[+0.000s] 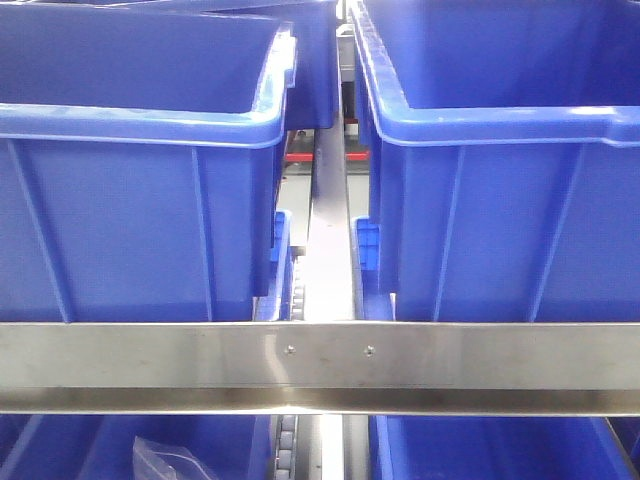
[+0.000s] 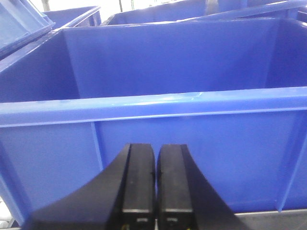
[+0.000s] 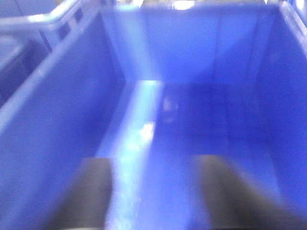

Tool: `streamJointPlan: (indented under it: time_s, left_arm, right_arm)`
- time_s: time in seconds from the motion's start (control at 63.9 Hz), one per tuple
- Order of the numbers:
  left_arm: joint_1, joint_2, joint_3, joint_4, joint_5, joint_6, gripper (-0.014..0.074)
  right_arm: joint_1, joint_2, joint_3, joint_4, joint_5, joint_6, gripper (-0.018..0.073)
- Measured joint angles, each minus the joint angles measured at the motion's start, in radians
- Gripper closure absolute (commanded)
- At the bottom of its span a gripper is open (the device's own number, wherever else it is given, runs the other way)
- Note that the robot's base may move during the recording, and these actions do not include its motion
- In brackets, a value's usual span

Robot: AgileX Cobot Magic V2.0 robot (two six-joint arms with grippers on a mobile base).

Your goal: Place yellow foam block on left shelf second layer

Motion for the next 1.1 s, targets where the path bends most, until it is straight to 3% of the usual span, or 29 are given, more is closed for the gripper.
streamJointPlan:
  time_s: [0.063, 0.36, 0.657, 0.923, 1.096]
  left_arm:
    - [0.000, 0.000, 0.000, 0.000, 0.000, 0.000, 0.0460]
    - [0.000, 0.000, 0.000, 0.000, 0.000, 0.000, 0.0460]
    - [0.000, 0.000, 0.000, 0.000, 0.000, 0.000, 0.0460]
    - [0.000, 0.000, 0.000, 0.000, 0.000, 0.000, 0.0460]
    - [0.000, 0.000, 0.000, 0.000, 0.000, 0.000, 0.0460]
  right_arm:
    - [-0.012, -0.024, 0.000, 0.000, -0.002, 0.000, 0.0540]
    - [-0.081, -0.195, 0.032, -0.008, 0.055, -0.007, 0.0531]
    - [-0.081, -0.529, 0.250, -0.040, 0.100, -0.011, 0.0531]
    - [-0.081, -0.824, 0.311, -0.042, 0.333, -0.012, 0.0531]
    - [-0.081, -0.915, 0.311, -0.042, 0.383, -0.012, 0.0531]
